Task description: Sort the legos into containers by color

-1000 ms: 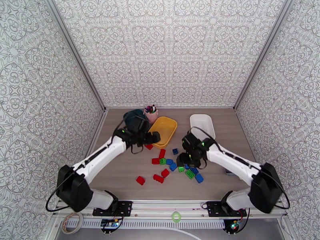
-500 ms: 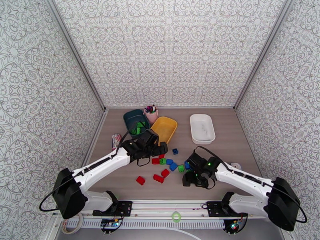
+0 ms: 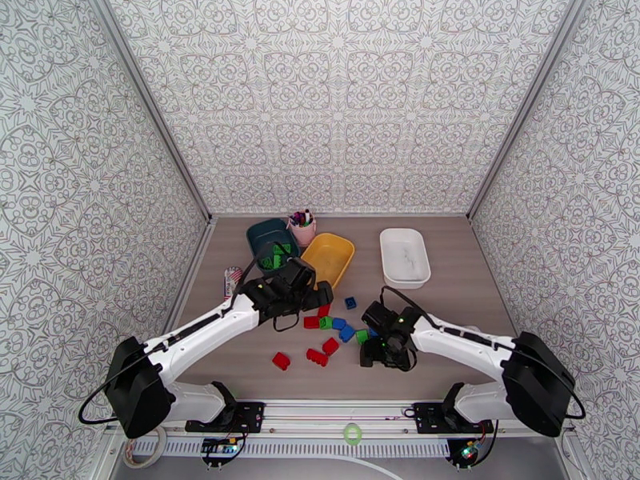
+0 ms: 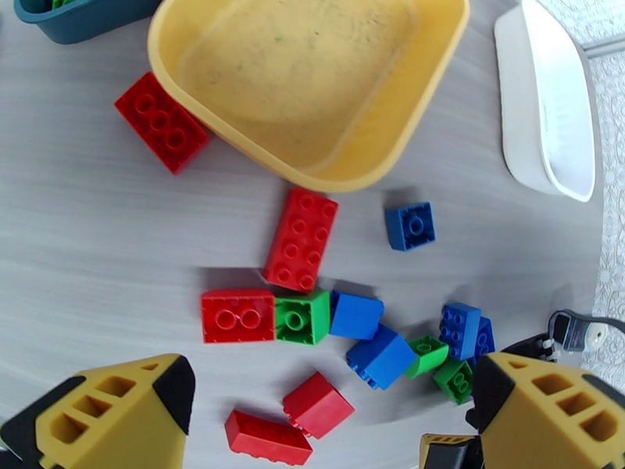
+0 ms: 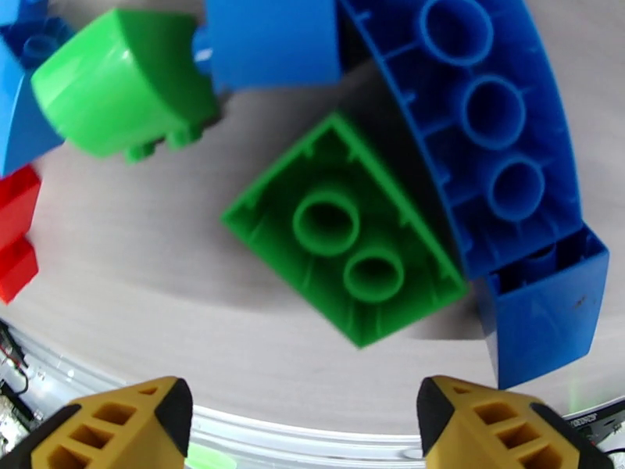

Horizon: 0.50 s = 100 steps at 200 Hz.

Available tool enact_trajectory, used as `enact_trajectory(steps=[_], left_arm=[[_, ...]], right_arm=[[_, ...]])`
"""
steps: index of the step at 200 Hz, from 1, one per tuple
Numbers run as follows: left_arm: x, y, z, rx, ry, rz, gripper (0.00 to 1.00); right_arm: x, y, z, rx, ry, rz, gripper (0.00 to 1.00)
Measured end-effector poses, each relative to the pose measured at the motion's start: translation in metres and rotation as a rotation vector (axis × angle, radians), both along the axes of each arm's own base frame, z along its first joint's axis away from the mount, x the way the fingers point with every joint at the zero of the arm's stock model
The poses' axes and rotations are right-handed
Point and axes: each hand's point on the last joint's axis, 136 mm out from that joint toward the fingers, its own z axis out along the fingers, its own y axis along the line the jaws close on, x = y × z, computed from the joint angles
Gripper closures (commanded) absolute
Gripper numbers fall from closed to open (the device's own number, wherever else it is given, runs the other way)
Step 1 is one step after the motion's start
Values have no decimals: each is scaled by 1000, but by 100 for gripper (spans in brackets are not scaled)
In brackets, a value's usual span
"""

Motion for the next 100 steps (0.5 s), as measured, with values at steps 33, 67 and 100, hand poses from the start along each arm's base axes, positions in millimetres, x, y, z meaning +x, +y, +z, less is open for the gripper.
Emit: enact_trajectory(steps=[33,67,100], left_arm=[[3,4,0,-1,0,14,1],[5,5,-1,-8,3,18,1],[4,8,-5,-14,18,22,1]], right_arm=[[9,-5,-4,-65,-4,-5,19],[21,-13,-7,-108,6,-26,23],[34,-19,-7,-129,18,-48,27]])
